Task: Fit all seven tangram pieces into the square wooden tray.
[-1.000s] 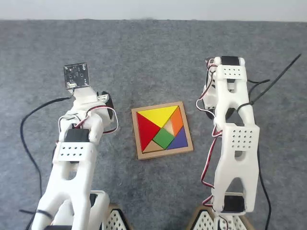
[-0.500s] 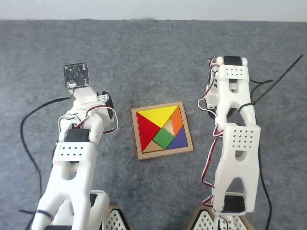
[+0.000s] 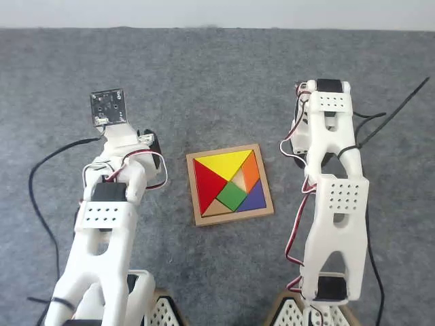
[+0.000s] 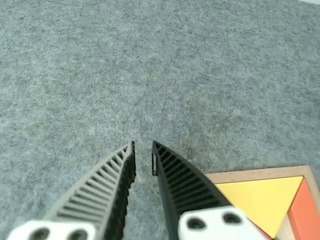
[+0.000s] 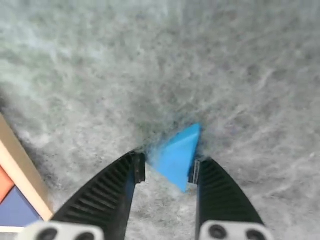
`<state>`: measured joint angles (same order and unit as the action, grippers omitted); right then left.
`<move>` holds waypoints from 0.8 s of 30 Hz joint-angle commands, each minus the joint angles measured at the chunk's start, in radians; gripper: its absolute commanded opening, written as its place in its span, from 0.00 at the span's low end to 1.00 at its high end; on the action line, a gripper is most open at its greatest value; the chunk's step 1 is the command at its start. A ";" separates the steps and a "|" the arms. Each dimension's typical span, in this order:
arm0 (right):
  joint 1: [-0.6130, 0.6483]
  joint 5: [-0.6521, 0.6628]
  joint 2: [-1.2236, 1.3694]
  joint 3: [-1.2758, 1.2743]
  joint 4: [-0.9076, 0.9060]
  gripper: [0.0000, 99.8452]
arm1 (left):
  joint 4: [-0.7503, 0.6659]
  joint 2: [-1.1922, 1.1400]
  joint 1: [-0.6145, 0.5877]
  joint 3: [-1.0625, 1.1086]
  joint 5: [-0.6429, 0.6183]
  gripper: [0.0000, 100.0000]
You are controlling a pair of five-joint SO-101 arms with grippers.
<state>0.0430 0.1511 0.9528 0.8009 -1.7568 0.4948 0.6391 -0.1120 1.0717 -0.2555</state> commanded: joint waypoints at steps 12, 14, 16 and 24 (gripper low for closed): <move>0.051 0.014 -0.489 -0.304 -0.039 0.13 | 0.014 0.011 0.006 -0.035 0.009 0.05; 0.091 0.008 -0.552 -0.361 -0.039 0.13 | 0.014 0.011 0.006 -0.035 0.009 0.05; 0.139 0.003 -0.616 -0.413 -0.036 0.13 | 0.014 0.011 0.006 -0.035 0.009 0.05; 0.206 -0.049 -0.705 -0.460 -0.019 0.13 | 0.014 0.011 0.006 -0.035 0.009 0.05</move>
<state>0.2516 0.1158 0.3237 0.3360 -1.7568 0.4948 0.6391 -0.1120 1.0717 -0.2555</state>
